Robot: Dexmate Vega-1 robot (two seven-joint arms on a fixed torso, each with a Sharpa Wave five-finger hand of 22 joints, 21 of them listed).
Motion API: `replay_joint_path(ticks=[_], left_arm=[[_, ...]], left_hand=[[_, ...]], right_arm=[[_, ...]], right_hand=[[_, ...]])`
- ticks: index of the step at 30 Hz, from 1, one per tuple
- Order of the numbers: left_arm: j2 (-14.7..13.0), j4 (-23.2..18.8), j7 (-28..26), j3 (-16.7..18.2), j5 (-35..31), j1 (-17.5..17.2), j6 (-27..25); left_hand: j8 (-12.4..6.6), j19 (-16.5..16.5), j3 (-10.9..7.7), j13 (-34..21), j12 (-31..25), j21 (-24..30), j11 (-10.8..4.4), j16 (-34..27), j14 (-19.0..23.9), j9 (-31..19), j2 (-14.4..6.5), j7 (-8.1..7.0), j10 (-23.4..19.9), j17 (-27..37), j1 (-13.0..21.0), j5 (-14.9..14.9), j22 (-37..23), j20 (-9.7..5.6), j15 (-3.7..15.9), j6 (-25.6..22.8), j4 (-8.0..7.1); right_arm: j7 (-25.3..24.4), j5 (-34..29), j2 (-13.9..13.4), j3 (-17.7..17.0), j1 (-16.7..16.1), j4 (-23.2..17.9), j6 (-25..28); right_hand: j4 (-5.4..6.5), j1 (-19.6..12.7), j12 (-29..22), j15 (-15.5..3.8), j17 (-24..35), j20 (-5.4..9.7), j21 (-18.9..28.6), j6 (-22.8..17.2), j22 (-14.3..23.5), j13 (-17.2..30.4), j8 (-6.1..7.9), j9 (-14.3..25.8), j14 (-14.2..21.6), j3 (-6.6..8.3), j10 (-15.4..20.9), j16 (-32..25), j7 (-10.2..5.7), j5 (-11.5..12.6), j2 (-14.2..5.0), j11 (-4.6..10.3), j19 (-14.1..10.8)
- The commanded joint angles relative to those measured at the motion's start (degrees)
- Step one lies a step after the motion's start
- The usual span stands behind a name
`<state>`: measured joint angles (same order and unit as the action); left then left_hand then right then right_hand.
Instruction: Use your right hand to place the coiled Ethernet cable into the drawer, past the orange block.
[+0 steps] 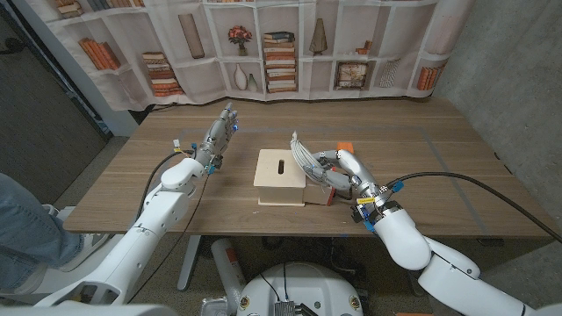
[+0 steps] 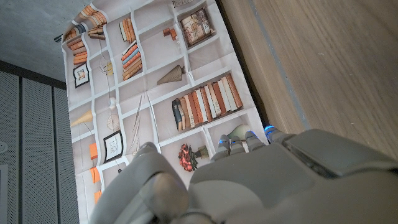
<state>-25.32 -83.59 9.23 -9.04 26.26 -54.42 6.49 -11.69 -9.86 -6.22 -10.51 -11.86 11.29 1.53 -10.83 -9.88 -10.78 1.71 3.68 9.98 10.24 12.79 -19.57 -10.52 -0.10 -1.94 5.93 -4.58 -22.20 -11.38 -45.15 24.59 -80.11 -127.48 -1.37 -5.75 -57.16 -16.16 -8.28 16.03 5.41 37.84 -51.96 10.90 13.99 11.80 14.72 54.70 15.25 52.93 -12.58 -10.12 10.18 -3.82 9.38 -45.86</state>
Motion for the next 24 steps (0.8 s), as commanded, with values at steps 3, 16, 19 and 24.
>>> replay_joint_path(ticks=[3, 16, 19, 24], left_arm=[[-0.1, -0.3, -0.1, -0.1, 0.1, -0.4, 0.1], [-0.2, -0.1, 0.1, -0.1, 0.3, -0.5, 0.2], [-0.2, 0.0, 0.1, -0.1, 0.3, -0.4, 0.1], [-0.1, 0.1, 0.2, -0.2, 0.2, -0.3, 0.0]], left_hand=[[0.04, -12.8, 0.23, -0.3, 0.1, 0.5, -0.15, 0.0, -5.4, -0.1, 0.0, 0.04, 0.1, 0.3, 0.6, -0.1, -0.2, 0.59, 0.02, -0.3, 0.03], [0.04, -12.8, 0.40, -0.3, 0.1, 0.5, -0.13, 0.0, -5.3, -0.1, -0.1, 0.03, 0.1, 0.2, 0.9, -0.2, -0.2, 0.71, 0.08, -0.4, 0.12], [0.04, -12.8, 0.43, -0.3, 0.1, 0.5, -0.13, 0.0, -5.4, -0.1, -0.1, -0.01, 0.2, 0.2, 0.9, -0.2, -0.2, 0.76, 0.06, -0.5, 0.14], [0.05, -12.9, 0.49, -0.3, 0.1, 0.5, -0.11, 0.0, -5.4, -0.1, -0.1, -0.05, 0.2, 0.2, 1.0, -0.2, -0.2, 0.87, 0.09, -0.5, 0.16]], right_arm=[[0.9, -0.8, -1.5, -0.6, -0.5, -0.7, -0.2], [3.0, -0.8, -2.4, -0.5, 0.0, -1.6, 1.0], [3.3, -0.8, -2.5, -0.5, 0.1, -1.8, 1.5], [3.5, -0.4, -2.5, -0.5, 0.2, -1.6, 1.3]], right_hand=[[0.46, 3.2, 1.6, 0.16, 0.0, 0.78, -0.6, 5.5, 0.1, 0.5, -0.97, 0.3, -3.1, -0.85, -5.1, 1.0, -0.27, 0.0, 1.38, -0.49, 1.5], [0.50, 7.4, 3.5, 6.52, -1.8, -4.75, -4.1, 15.5, -0.1, 0.7, -1.32, -0.2, -15.1, -2.08, -15.0, 2.7, 0.43, 0.6, 3.75, -2.98, 9.2], [0.67, 8.7, 4.3, 8.93, -2.6, -7.29, -5.9, 18.9, -0.2, 0.6, -1.42, -0.5, -20.1, -2.39, -19.2, 2.7, 0.89, 0.8, 4.06, -4.13, 12.3], [0.89, 10.4, 4.9, 10.58, -3.3, -9.26, -7.4, 24.0, -0.2, 0.0, -1.72, -0.8, -24.2, -3.01, -23.5, 2.4, 1.43, 1.0, 4.74, -5.45, 14.4]])
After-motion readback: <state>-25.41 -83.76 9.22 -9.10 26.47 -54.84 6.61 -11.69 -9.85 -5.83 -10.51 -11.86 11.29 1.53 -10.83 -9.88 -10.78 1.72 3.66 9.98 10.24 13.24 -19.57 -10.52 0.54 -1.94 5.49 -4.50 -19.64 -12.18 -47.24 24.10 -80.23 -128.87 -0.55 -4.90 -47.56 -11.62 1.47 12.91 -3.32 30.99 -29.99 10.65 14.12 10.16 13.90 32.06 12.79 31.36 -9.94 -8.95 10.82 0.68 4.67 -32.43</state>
